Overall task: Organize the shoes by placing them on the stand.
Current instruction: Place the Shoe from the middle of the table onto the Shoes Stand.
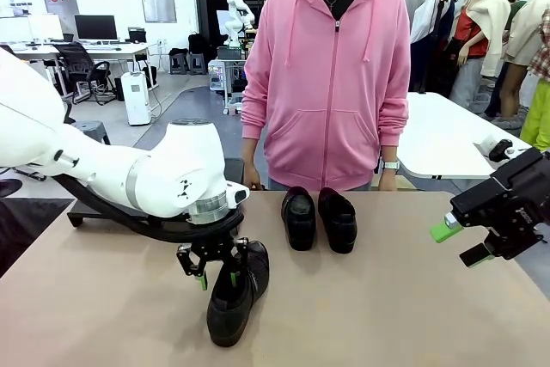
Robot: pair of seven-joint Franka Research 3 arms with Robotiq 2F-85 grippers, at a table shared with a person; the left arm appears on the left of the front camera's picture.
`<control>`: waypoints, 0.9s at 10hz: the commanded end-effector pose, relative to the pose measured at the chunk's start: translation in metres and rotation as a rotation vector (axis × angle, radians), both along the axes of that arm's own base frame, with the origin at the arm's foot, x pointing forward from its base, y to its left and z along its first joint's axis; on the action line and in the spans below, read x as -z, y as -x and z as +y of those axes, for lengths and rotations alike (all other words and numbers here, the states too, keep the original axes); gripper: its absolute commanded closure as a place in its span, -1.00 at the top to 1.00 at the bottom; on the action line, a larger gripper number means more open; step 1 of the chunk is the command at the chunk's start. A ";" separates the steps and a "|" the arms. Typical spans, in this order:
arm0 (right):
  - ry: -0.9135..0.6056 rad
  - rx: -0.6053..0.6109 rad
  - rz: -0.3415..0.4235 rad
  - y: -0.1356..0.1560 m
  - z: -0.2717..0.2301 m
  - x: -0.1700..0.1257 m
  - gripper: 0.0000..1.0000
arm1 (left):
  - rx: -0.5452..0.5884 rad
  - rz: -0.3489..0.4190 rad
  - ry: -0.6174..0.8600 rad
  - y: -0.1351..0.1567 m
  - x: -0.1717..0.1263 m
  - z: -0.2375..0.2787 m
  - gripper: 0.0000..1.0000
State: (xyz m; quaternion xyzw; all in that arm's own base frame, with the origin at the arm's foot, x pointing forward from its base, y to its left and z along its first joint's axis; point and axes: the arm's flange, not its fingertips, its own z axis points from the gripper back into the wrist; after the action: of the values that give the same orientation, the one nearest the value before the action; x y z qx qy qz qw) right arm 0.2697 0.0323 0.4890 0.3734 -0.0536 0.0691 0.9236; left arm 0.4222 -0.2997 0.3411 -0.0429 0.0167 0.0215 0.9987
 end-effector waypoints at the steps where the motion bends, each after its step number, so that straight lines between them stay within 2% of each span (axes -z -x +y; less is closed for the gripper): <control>1: -0.036 -0.013 -0.018 -0.002 0.001 -0.002 1.00 | -0.032 -0.027 -0.044 -0.004 0.001 0.000 -1.00; 3: -0.036 -0.013 -0.018 -0.002 0.001 -0.002 1.00 | -0.020 -0.027 -0.055 -0.001 -0.002 -0.001 -1.00; 6: -0.036 -0.013 -0.018 -0.002 0.001 -0.002 1.00 | 0.057 -0.029 -0.024 0.010 -0.014 -0.004 -1.00; 8: -0.036 -0.013 -0.018 -0.002 0.001 -0.002 1.00 | 0.048 -0.105 -0.013 0.017 -0.036 0.002 -1.00; 9: -0.036 -0.013 -0.018 -0.002 0.001 -0.002 1.00 | 0.015 -0.197 0.007 0.025 -0.060 0.009 -1.00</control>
State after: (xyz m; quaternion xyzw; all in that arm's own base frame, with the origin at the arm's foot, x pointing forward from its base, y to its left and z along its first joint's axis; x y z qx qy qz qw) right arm 0.2698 0.0323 0.4889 0.3733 -0.0534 0.0691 0.9236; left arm 0.4096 -0.3054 0.3791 -0.0439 -0.0312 0.0023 0.9985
